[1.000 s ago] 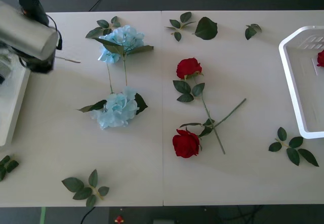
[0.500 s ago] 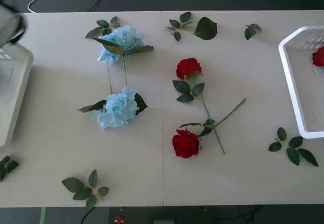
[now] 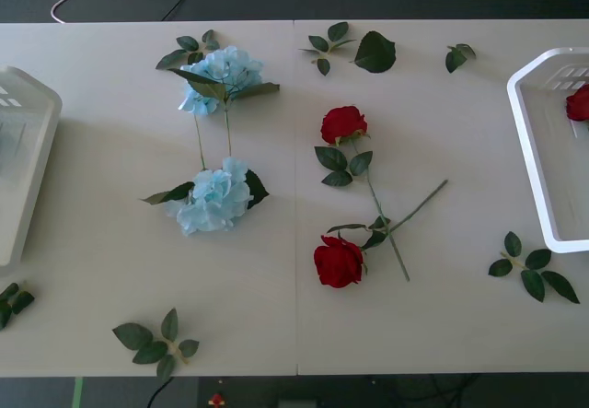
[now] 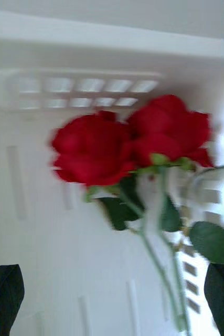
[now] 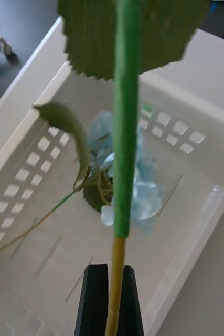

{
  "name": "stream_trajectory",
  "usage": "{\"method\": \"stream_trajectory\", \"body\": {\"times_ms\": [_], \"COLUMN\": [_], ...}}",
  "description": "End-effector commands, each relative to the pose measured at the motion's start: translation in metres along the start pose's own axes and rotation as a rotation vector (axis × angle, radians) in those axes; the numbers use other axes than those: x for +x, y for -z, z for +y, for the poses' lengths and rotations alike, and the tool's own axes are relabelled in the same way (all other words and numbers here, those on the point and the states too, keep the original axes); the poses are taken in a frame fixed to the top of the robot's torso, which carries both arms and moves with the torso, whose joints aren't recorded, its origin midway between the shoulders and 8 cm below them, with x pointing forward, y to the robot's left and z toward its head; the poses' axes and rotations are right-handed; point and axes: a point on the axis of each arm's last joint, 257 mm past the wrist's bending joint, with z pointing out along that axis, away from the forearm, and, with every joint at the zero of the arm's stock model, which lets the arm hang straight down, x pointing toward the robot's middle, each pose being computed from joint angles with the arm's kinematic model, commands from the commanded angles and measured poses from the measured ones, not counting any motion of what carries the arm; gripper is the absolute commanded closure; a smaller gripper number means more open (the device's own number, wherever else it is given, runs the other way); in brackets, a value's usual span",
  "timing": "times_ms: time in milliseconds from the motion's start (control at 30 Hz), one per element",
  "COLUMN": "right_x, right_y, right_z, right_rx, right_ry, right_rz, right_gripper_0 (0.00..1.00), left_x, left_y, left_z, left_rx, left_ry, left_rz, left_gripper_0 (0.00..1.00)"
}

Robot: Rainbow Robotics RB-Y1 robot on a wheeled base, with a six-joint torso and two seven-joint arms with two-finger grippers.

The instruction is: Place the red flowers into the right box and the blue flowers into the left box. If a person shows an open palm, hand one flower to the person first, then continue sorting.

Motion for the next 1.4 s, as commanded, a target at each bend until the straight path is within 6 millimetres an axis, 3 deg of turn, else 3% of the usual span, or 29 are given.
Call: {"method": "stream_trajectory", "body": {"times_ms": [33,200,367,533,767,833,1067,1200,1400], "right_x": [-0.022,-0.018,-0.009,0.006,0.028,0.033,0.04,0.041,0.043], "right_y": [0.033,0.046,0.062,0.081,0.098,0.1,0.106,0.104,0.088], "right_z": [-0.006,0.028,0.07,0.129,0.208,0.241,0.328,0.361,0.393], "right_rx": [-0.025,-0.092,-0.161,-0.219,-0.294,-0.34,-0.44,-0.445,-0.402], "right_ry": [-0.054,-0.032,-0.006,0.056,0.128,0.137,0.174,0.208,0.249], "right_rz": [-0.019,-0.014,-0.021,-0.023,0.003,0.0,-0.02,-0.032,-0.028], "right_gripper_0": [0.0,0.0,0.0,0.0,0.0,0.0,0.0,0.0,0.0], "left_x": [-0.018,-0.019,-0.007,0.015,0.052,0.06,0.07,0.067,0.069], "left_y": [0.001,-0.018,-0.031,-0.047,-0.065,-0.066,-0.077,-0.082,-0.088], "left_z": [0.026,0.049,0.075,0.11,0.134,0.139,0.124,0.114,0.099], "left_rx": [0.001,-0.052,-0.115,-0.192,-0.254,-0.266,-0.249,-0.245,-0.221], "left_ry": [-0.161,-0.234,-0.232,-0.211,-0.206,-0.197,-0.251,-0.295,-0.327], "left_rz": [-0.067,-0.124,-0.127,-0.11,-0.075,-0.067,-0.069,-0.095,-0.115], "left_gripper_0": [1.0,1.0,1.0,1.0,1.0,1.0,1.0,1.0,1.0]}}
